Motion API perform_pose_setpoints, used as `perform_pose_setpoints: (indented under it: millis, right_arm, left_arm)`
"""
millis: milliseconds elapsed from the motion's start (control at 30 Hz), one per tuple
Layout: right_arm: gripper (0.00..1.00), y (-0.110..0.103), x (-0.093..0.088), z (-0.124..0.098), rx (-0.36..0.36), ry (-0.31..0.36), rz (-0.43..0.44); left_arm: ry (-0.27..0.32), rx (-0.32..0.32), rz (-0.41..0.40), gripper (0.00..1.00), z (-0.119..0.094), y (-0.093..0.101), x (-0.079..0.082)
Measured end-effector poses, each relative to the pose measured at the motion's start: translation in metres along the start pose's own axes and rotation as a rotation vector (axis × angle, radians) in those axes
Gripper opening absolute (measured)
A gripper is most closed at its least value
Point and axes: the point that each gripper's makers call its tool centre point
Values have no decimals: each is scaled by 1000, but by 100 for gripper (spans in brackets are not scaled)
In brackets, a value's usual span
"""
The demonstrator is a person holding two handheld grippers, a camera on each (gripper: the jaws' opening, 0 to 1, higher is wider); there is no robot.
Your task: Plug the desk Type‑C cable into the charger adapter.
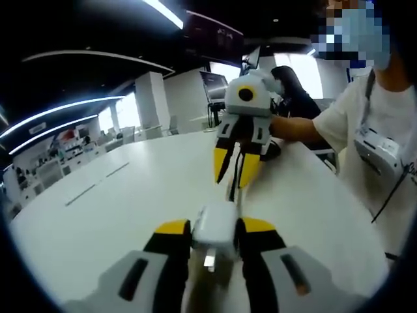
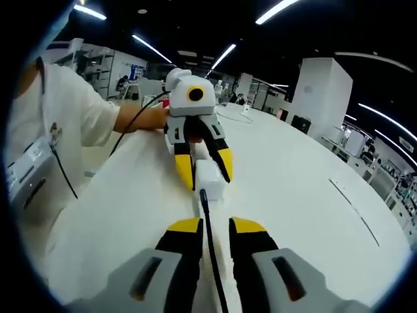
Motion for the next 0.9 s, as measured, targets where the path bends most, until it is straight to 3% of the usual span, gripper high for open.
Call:
perform_pose_setpoints:
  millis: [400,500,900]
  right_arm:
    - [17,12,0,-15,-39,10,4]
    - [21,13,3,-15,-44,30,-2]
    - [29,12,-1,-25,-3,35,-24]
  left_arm:
    - [-11,48,11,29,-4,-12,-2]
    - [-14,68,14,29,-6,-17,-2]
    - [-22,139,15,29,-11,-34,-4]
Point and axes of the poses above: the point that each gripper's makers call its tool centre point, and the gripper's own axes: z roughly forward along the fingers, y roughly to its right, x roughly out of its top, and after that the axes turned 15 degrees about y, right-handed
